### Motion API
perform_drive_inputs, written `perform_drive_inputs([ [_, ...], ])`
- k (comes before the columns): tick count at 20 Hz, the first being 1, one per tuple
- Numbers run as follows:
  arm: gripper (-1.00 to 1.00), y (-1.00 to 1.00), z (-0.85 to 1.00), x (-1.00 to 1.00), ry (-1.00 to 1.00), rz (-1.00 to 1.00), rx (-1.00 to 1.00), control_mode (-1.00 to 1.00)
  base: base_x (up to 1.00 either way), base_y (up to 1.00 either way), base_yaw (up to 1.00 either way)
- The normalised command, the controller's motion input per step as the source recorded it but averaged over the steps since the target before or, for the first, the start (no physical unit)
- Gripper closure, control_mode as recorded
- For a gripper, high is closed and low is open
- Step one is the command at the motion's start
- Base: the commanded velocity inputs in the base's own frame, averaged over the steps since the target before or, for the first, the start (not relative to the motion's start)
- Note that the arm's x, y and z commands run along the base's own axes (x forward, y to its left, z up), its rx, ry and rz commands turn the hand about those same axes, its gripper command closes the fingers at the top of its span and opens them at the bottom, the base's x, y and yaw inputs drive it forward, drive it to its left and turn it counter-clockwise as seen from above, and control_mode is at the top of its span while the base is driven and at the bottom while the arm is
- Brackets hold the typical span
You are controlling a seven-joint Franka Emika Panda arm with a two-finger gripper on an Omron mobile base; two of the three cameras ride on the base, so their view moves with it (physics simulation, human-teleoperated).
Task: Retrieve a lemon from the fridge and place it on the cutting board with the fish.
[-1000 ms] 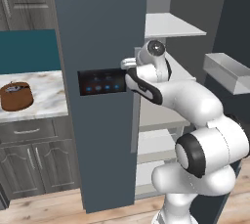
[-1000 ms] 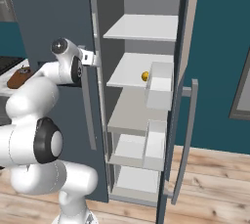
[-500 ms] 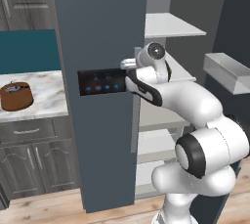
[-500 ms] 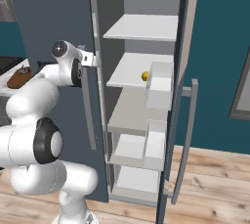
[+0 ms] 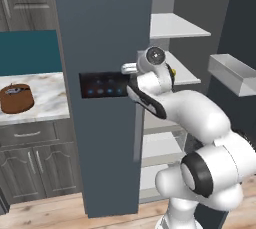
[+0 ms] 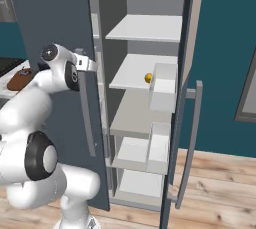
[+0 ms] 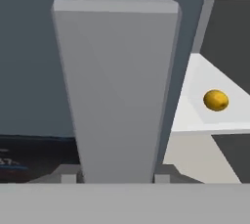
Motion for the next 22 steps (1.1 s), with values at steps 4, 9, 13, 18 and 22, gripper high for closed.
perform_drive_inputs([
  [4, 1.0, 0.77, 0.22, -0.99, 0.0, -0.18, -0.06, -1.0, 0.0, 0.0, 0.0],
  [9, 1.0, 0.99, 0.17, -1.0, 0.04, -0.21, -0.13, -1.0, 0.0, 0.0, 0.0],
  [13, 1.0, 0.99, 0.24, -1.0, 0.11, -0.23, -0.12, -1.0, 0.0, 0.0, 0.0],
  [18, 1.0, 0.88, 0.23, -0.74, 0.07, -0.19, -0.13, -1.0, 0.0, 0.0, 0.0],
  [22, -1.0, 0.49, 0.01, -0.13, 0.0, -0.13, -0.08, -1.0, 0.0, 0.0, 0.0],
])
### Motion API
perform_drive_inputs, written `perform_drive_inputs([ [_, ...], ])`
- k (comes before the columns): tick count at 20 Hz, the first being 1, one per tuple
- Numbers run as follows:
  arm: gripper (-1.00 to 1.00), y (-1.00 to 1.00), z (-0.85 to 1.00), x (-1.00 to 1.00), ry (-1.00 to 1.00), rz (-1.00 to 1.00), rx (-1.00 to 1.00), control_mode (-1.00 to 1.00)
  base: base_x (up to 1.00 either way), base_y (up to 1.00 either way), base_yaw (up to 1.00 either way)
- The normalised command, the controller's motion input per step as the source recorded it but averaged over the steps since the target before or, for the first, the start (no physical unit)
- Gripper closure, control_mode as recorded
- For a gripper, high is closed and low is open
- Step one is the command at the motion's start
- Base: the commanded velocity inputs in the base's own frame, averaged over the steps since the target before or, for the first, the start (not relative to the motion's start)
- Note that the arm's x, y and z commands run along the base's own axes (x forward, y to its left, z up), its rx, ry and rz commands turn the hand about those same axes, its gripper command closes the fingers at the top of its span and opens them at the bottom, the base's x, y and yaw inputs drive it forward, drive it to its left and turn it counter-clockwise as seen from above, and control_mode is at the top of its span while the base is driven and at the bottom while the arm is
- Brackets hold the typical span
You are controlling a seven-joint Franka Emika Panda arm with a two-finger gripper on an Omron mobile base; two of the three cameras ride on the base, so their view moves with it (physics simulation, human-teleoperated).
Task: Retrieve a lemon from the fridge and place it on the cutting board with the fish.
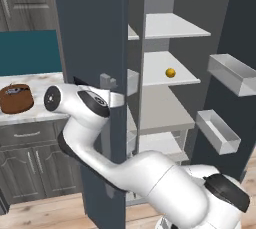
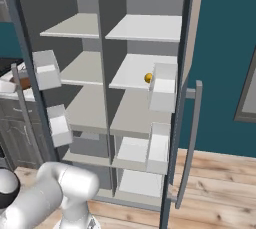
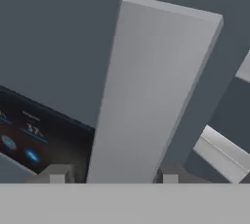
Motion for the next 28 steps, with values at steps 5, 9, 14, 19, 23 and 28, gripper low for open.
perform_drive_inputs([
  [5, -1.0, 0.48, 0.0, -0.13, 0.0, -0.05, -0.01, -1.0, 0.0, 0.0, 0.0],
  [9, -1.0, 0.55, 0.1, -0.89, 0.0, -0.03, 0.0, -1.0, 0.0, 0.0, 0.0],
  [14, -1.0, -0.15, 0.0, -0.97, -0.06, -0.01, 0.02, -1.0, 0.0, 0.0, 0.0],
  [19, -1.0, -1.0, 0.0, -0.82, 0.05, 0.04, 0.31, -1.0, 0.0, 0.0, 0.0],
  [23, -1.0, -1.0, 0.0, -0.54, 0.11, 0.08, 0.44, -1.0, 0.0, 0.0, 0.0],
  [28, -1.0, -1.0, -0.01, -0.56, 0.03, 0.08, 0.49, -1.0, 0.0, 0.0, 0.0],
])
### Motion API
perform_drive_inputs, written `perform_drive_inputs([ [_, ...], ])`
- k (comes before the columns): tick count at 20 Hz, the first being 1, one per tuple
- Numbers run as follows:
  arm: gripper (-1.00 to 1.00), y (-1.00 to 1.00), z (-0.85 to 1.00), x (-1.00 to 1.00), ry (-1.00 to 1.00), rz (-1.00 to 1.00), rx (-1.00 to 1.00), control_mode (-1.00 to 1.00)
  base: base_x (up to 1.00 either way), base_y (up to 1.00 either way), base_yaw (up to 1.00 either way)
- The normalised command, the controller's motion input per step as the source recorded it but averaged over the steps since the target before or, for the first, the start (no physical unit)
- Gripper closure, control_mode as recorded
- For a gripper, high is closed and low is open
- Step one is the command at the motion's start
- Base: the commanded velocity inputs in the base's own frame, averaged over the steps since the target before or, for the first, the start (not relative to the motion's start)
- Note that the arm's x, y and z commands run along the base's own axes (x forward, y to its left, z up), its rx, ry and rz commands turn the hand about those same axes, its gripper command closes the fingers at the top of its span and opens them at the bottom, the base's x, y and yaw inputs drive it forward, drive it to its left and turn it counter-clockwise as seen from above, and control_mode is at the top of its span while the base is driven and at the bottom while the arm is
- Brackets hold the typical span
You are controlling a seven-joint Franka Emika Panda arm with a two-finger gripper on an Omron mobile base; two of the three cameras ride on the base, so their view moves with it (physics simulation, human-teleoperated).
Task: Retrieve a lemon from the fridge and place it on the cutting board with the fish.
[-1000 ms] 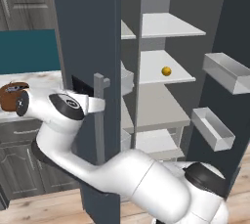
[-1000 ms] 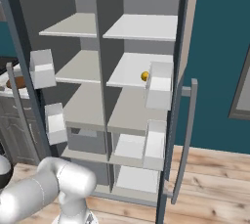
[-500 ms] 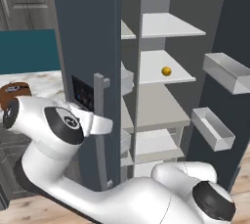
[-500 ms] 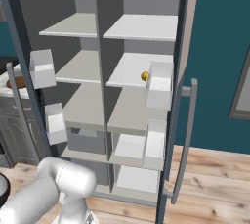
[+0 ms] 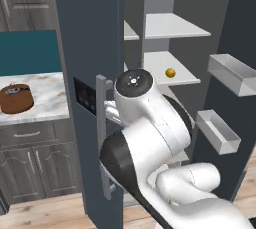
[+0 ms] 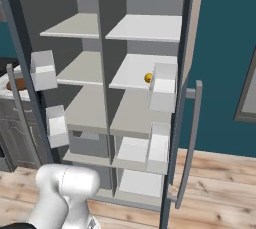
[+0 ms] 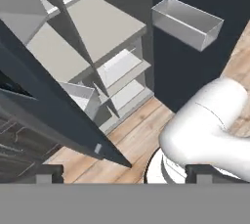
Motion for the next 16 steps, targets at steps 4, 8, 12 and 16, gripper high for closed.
perform_drive_inputs([
  [4, -1.0, -1.0, -0.26, 0.34, 0.05, 0.0, 0.76, -1.0, 0.0, 0.0, 0.0],
  [8, -1.0, -0.98, -0.52, 0.76, 0.11, 0.0, 0.68, -1.0, 0.0, 0.0, 0.0],
  [12, -1.0, -0.62, -0.06, 0.92, 0.01, 0.14, 0.53, -1.0, 0.0, 0.0, 0.0],
  [16, -1.0, -0.22, 0.01, 0.78, -0.14, 0.25, 0.47, -1.0, 0.0, 0.0, 0.0],
])
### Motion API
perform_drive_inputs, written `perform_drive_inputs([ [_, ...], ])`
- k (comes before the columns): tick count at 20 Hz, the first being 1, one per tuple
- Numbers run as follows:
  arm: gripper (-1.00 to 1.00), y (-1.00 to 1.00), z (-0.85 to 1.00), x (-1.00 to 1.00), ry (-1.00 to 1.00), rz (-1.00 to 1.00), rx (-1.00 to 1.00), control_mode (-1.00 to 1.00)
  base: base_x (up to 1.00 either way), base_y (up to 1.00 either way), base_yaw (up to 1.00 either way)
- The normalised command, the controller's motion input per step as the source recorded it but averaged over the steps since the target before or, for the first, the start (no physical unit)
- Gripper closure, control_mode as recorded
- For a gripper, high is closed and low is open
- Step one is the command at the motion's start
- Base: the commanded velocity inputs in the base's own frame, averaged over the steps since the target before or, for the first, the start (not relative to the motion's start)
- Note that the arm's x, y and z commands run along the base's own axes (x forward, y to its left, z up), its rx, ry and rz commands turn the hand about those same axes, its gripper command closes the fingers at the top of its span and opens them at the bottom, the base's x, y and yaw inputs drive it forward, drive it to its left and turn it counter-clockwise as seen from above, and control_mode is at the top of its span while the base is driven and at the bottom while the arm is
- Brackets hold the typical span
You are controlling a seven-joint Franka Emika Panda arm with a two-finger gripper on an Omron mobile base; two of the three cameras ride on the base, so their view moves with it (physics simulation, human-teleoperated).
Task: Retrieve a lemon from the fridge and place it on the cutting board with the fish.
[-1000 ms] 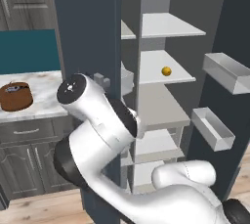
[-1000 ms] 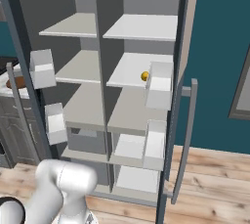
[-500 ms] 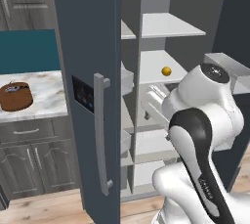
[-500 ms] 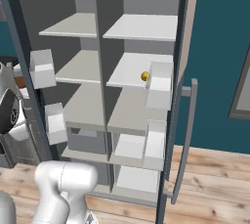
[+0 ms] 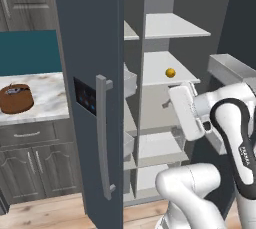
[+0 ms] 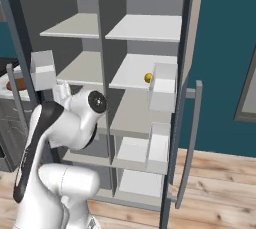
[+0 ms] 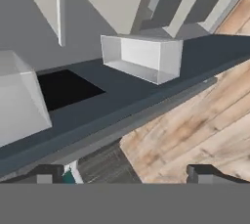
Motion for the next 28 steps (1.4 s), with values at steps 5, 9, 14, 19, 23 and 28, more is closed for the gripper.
perform_drive_inputs([
  [5, -1.0, -0.23, 0.18, 0.66, -0.08, 0.16, 0.27, -1.0, 0.0, 0.0, 0.0],
  [9, -1.0, -0.01, 0.37, 0.67, -0.08, 0.14, 0.06, -1.0, 0.0, 0.0, 0.0],
  [14, -1.0, 0.0, 0.61, 0.49, -0.1, 0.11, 0.0, -1.0, 0.0, 0.0, 0.0],
  [19, -1.0, 0.04, 0.39, 0.29, -0.1, 0.04, 0.0, -1.0, 0.0, 0.0, 0.0],
  [23, -1.0, 0.29, 0.01, 0.61, -0.05, 0.0, 0.0, -1.0, 0.0, 0.0, 0.0],
  [28, -1.0, 0.51, -0.03, 0.55, -0.07, 0.0, 0.0, -1.0, 0.0, 0.0, 0.0],
])
